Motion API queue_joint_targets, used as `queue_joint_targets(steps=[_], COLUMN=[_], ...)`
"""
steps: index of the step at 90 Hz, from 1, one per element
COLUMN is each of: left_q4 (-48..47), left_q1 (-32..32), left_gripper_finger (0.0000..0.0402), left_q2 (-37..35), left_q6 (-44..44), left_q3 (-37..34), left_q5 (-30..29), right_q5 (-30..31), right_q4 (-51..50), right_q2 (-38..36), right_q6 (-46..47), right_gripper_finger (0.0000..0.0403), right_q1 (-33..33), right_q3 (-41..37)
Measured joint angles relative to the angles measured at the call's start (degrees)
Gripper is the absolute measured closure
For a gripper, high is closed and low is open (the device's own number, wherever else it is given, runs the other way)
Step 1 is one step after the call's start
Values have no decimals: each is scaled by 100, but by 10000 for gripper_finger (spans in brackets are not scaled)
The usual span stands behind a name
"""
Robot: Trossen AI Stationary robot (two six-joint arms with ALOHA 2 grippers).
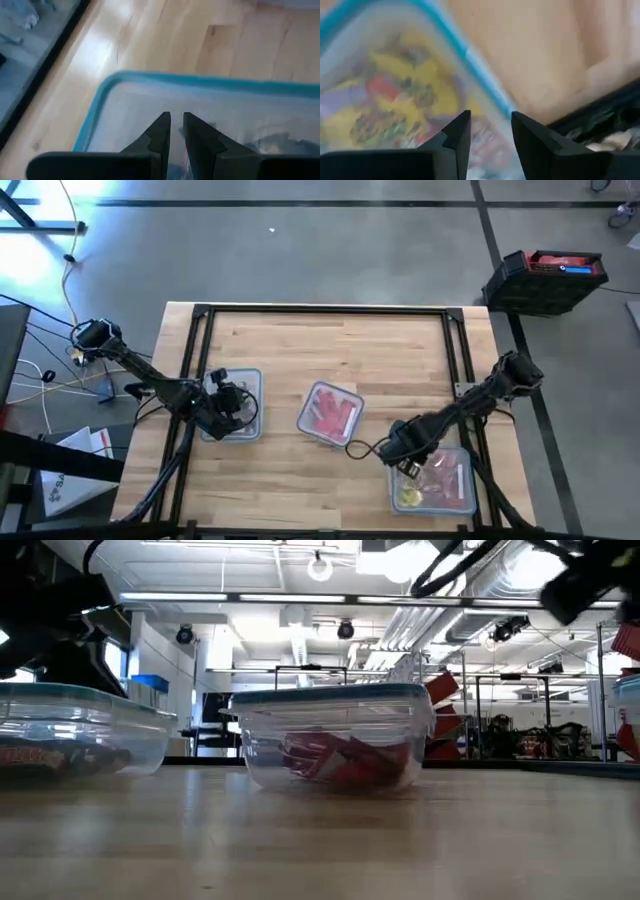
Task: Sort candy
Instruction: Return to Home Position
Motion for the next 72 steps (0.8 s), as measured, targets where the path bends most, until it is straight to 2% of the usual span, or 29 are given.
queue_joint_targets(steps=[11,26,41,56,72], left_q4=[270,783,1893,3190,4266], left_q1=[173,425,663,891,1155], left_gripper_finger=[363,363,363,363,363], left_q2=[129,490,924,1358,1815], left_q6=[303,704,1548,2545,3013], left_q3=[0,-1,0,-2,0], left_q5=[-53,263,407,594,623], right_q5=[368,865,1273,1435,1676], right_q4=[90,359,837,1732,2710], right_q2=[2,-2,-7,25,167], right_q6=[-451,-1049,-1656,-2461,-3157], right_gripper_finger=[289,289,289,289,289], right_q1=[-281,-696,-1183,-1669,-2124], right_q3=[0,9,13,17,6])
